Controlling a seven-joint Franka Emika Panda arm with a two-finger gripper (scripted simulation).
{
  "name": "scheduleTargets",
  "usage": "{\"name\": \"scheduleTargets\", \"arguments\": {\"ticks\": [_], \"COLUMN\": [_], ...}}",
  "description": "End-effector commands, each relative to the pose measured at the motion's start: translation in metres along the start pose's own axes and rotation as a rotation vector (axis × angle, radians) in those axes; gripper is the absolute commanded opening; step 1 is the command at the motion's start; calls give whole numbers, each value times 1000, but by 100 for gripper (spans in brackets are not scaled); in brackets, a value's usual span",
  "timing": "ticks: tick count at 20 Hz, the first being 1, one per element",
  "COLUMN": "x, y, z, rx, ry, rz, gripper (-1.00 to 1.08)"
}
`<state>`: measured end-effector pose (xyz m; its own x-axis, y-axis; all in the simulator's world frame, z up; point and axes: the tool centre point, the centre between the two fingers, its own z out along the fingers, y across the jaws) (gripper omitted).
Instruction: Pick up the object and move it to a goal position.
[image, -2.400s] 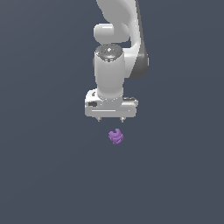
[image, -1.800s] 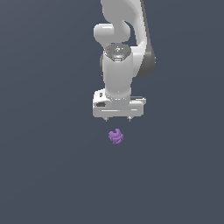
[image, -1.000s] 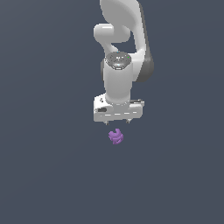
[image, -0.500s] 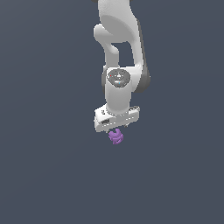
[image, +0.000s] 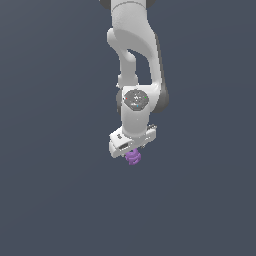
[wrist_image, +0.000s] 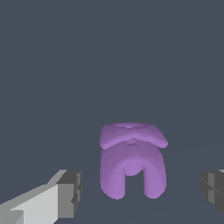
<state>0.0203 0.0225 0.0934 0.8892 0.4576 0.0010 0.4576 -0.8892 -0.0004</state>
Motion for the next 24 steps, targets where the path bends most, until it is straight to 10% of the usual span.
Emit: {"name": "scheduleTargets", "arguments": {"ticks": [1, 21, 22, 24], "x": [0, 0, 0, 0], "y": [0, 0, 0, 0], "z": [3, 54, 54, 54], "rx": [0, 0, 0, 0], "ry": [-1, -1, -1, -1], "rz": [-17, -20, -20, -20], "gripper": [100, 100, -100, -100]}}
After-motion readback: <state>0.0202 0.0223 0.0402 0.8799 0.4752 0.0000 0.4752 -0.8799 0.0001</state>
